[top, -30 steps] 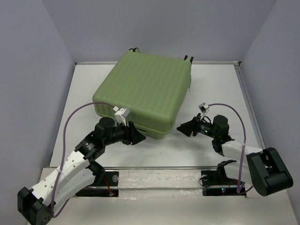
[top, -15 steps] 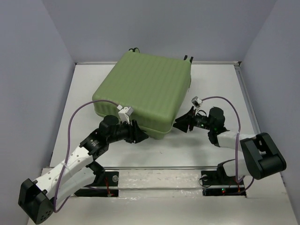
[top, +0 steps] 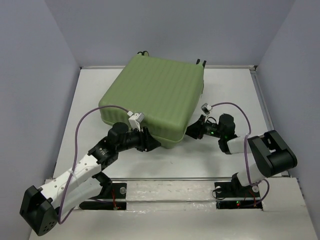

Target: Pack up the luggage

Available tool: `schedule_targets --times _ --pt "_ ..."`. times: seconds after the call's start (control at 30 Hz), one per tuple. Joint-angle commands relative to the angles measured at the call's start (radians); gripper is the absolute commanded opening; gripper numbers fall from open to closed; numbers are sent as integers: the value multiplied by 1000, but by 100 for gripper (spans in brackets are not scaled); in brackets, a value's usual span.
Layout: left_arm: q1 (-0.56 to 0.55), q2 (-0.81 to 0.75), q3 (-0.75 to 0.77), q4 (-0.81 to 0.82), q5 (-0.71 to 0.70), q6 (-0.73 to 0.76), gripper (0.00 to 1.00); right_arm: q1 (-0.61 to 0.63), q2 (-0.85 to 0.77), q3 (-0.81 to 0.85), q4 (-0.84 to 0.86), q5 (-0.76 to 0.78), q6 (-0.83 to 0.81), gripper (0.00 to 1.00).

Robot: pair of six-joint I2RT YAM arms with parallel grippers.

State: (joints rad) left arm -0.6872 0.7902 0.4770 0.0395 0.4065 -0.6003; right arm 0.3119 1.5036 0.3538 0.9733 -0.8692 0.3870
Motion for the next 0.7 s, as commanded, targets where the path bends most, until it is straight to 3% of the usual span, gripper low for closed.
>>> schedule_targets --times 0.0,0.03,0.07,0.17,0.3,0.47,0.53,0.67 --pt "-8 15 -9 97 3 -6 50 30 6 33 168 -1 42 23" --pt "-6 17 -12 109 3 -7 50 30 7 30 177 -5 59 19" --pt "-9 20 -14 120 -1 -13 50 30 9 25 198 -7 90 9" --pt "-20 23 -18 206 -6 -29 50 94 -26 -7 196 31 115 7" --pt "-25 47 23 290 -69 -7 50 251 -153 -54 -73 235 89 7" --pt "-25 156 130 303 -147 62 50 578 -363 -111 -396 637 154 7" --pt "-25 193 172 313 -179 73 50 669 -470 -108 -597 776 193 7" --pt "-25 273 218 341 -221 68 50 814 -574 -75 -827 864 300 7"
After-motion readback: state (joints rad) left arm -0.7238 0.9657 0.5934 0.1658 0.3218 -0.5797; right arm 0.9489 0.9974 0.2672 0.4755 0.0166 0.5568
